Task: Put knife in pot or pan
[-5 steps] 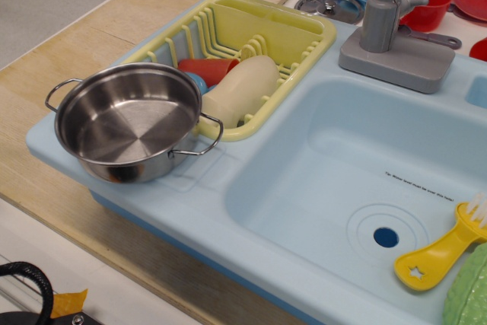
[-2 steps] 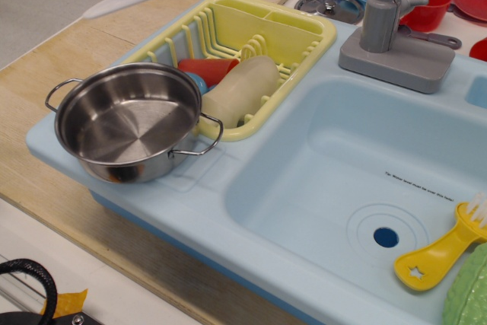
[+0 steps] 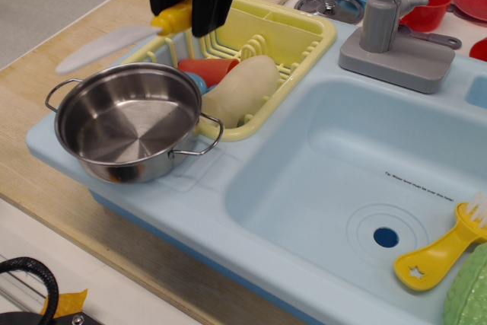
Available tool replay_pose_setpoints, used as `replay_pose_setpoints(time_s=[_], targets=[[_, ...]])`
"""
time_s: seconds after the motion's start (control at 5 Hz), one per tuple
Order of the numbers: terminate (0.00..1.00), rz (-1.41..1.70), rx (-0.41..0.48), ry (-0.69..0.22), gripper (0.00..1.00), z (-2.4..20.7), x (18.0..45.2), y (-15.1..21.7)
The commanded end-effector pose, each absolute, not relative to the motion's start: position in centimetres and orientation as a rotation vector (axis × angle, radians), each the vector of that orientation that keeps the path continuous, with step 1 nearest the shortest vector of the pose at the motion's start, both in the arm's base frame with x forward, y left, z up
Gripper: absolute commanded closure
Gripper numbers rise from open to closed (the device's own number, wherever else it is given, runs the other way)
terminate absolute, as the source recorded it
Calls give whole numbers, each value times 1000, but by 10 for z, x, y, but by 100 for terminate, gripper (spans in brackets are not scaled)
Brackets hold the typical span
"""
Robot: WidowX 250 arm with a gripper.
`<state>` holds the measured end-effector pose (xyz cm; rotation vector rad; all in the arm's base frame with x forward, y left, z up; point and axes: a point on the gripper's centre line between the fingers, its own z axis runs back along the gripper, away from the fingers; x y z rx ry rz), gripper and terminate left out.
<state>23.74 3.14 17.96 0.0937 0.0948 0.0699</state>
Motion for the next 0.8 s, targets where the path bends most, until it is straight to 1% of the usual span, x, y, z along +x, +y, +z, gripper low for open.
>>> replay_pose_setpoints(time_s=[0.0,0.2,0.4,0.6], targets=[[0,149,65,45,100,176,213,39],[0,163,32,32,100,167,205,45],[0,152,7,28,0,158,204,51],[100,117,-71,21,0,153,211,54]])
